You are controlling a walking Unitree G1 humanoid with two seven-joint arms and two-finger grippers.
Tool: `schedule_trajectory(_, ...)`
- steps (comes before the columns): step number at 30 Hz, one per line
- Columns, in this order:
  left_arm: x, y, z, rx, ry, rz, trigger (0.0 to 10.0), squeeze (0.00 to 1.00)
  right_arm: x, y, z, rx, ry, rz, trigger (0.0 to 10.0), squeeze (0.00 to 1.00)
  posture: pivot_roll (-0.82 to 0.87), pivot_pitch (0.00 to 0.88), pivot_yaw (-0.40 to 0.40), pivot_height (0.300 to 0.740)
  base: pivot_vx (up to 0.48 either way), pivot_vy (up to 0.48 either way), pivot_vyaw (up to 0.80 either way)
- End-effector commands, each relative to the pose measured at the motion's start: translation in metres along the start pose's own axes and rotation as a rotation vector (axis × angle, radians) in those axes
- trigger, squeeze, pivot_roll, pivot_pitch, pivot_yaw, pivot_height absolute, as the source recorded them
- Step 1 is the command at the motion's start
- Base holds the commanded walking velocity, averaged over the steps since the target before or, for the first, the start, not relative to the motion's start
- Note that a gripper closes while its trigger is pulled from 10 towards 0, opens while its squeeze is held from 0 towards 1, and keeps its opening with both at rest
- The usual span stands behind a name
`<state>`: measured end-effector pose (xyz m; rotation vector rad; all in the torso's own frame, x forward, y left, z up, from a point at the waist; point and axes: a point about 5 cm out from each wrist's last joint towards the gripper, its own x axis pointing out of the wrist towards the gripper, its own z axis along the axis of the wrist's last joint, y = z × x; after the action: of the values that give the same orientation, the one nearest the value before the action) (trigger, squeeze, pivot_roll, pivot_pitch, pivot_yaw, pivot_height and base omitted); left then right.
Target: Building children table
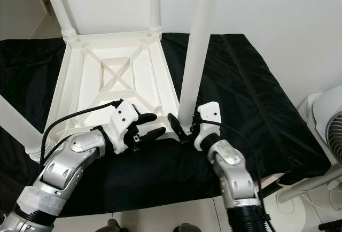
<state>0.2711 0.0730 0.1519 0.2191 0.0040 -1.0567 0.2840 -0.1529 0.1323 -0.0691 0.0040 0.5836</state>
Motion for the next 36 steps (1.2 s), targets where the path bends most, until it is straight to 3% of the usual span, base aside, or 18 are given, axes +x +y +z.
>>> schedule_trajectory(1,-0.002,-0.004,-0.001,-0.012,0.008,-0.055,10.0,0.0,0.002,-0.005,0.003,0.002,-0.02,0.064,10.0,0.0,-0.11,0.0,0.028,0.74,0.0,0.0,0.0)
schedule_trajectory(10,-0.009,-0.013,-0.002,-0.013,0.017,-0.14,10.0,0.0,0.015,-0.021,0.01,-0.068,-0.015,0.207,10.0,0.0,-0.09,0.0,0.028,0.74,0.0,0.0,0.0)
schedule_trajectory(11,-0.009,-0.014,-0.003,-0.012,0.021,-0.149,10.0,0.0,0.017,-0.024,0.011,-0.078,-0.007,0.222,7.6,0.0,-0.09,0.0,0.027,0.74,0.0,0.0,0.0)
schedule_trajectory(13,-0.01,-0.015,-0.003,-0.012,0.023,-0.153,10.0,0.0,0.019,-0.026,0.011,-0.084,-0.002,0.236,7.6,0.0,-0.08,0.0,0.026,0.74,0.0,0.0,0.0)
schedule_trajectory(14,-0.01,-0.016,-0.003,-0.011,0.026,-0.156,10.0,0.0,0.021,-0.029,0.01,-0.084,0.009,0.248,0.0,0.0,-0.08,0.0,0.026,0.74,0.0,0.0,0.0)
schedule_trajectory(28,-0.011,-0.02,-0.006,-0.02,0.038,-0.176,10.0,0.0,0.013,-0.028,-0.009,-0.034,0.04,0.291,0.0,0.0,-0.09,0.0,0.036,0.74,0.0,0.0,0.0)
schedule_trajectory(29,-0.01,-0.02,-0.005,-0.019,0.037,-0.181,10.0,0.0,0.013,-0.027,-0.009,-0.024,0.031,0.28,10.0,0.0,-0.09,0.0,0.037,0.74,0.0,0.0,0.0)
schedule_trajectory(33,-0.008,-0.02,-0.005,-0.014,0.036,-0.189,10.0,0.0,0.012,-0.024,-0.008,0.006,0.006,0.265,10.0,0.0,-0.1,0.0,0.041,0.74,0.0,0.0,0.0)
schedule_trajectory(36,-0.007,-0.019,-0.004,-0.011,0.034,-0.197,10.0,0.0,0.014,-0.021,-0.004,0.01,-0.043,0.156,10.0,0.0,-0.1,0.0,0.039,0.74,0.0,0.0,0.0)
